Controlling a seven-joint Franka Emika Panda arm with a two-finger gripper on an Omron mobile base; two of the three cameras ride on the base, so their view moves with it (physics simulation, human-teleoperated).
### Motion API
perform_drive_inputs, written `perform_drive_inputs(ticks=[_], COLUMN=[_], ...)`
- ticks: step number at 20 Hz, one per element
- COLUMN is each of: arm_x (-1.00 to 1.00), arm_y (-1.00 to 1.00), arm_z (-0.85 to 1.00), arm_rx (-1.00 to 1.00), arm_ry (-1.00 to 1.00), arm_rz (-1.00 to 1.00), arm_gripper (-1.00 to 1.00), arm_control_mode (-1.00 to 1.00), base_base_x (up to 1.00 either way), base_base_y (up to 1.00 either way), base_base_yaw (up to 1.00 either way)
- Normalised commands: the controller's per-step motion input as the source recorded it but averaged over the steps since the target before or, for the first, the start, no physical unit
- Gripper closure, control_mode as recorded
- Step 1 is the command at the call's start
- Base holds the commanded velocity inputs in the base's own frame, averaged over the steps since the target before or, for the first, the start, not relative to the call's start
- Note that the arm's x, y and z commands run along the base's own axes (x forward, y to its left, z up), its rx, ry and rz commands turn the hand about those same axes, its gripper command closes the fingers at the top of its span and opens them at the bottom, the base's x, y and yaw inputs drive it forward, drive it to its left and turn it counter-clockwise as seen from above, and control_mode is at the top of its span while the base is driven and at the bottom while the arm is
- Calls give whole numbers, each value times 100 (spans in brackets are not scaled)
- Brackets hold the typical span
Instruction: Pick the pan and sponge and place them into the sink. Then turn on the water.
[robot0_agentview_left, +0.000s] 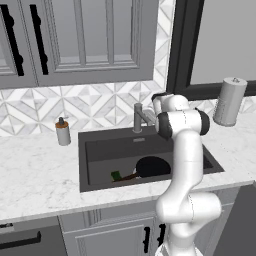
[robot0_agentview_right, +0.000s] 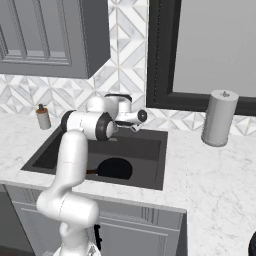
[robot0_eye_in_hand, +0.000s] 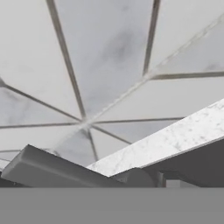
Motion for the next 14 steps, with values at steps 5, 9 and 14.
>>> perform_drive_inputs(ticks=[5,9,14], arm_x=[0,1,5], arm_y=[0,0,0], arm_z=[0,0,0], arm_rx=[0,8,20], arm_ry=[0,0,0], arm_rz=[0,-1,-6], arm_gripper=[100,100,100], arm_control_mode=[-100,-100,-100], base_base_x=[0,0,0], base_base_y=[0,0,0], base_base_yaw=[0,0,0])
